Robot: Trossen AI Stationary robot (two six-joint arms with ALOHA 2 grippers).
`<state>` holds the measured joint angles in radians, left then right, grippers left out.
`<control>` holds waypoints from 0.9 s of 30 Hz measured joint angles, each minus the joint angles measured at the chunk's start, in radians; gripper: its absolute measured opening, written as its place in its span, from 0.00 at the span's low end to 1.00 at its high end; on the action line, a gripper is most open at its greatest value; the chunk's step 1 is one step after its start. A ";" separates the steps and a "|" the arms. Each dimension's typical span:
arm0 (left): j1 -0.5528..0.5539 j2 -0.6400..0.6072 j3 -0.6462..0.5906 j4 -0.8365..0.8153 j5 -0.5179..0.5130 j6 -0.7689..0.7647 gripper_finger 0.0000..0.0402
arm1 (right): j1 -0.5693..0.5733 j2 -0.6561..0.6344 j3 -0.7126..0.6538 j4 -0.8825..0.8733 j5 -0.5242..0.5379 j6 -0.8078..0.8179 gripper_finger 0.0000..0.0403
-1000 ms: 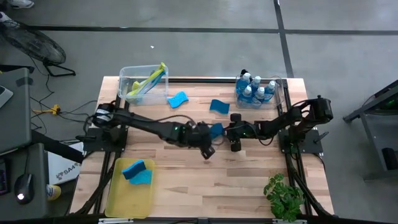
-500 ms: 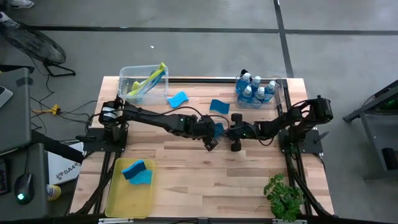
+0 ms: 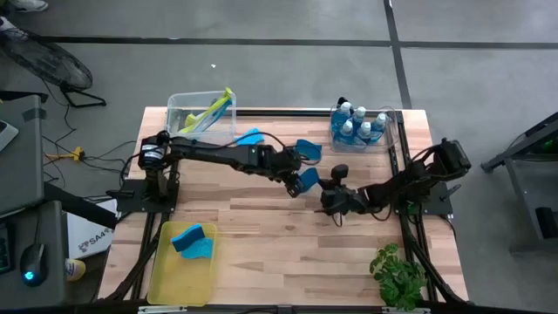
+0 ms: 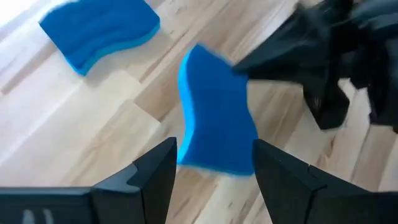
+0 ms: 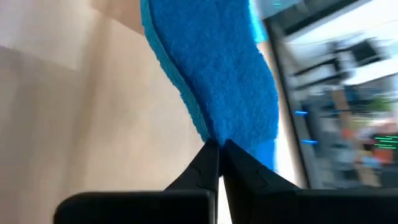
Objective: Pick & Place Kitchen Sink Supplies
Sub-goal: Put the bottom sponge into the yellow bin
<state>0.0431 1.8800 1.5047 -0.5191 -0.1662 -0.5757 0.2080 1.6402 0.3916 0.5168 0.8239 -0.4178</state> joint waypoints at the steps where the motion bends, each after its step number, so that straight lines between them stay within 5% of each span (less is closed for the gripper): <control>1: 0.010 -0.004 -0.001 -0.007 0.022 0.005 0.51 | 0.021 0.000 0.000 -0.002 0.054 -0.013 0.00; 5: 0.044 -0.011 0.000 0.005 0.126 0.020 0.51 | 0.089 0.001 -0.002 -0.015 0.222 -0.085 0.00; 12: 0.095 -0.016 0.000 0.009 0.255 0.020 0.51 | 0.171 0.002 -0.004 -0.024 0.318 -0.178 0.00; 27: 0.094 -0.016 0.000 0.059 0.314 -0.005 0.51 | 0.212 0.002 -0.002 0.225 0.376 -0.502 0.00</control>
<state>0.1374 1.8645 1.5043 -0.4606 0.1478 -0.5806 0.4202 1.6421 0.3901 0.7421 1.2003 -0.9197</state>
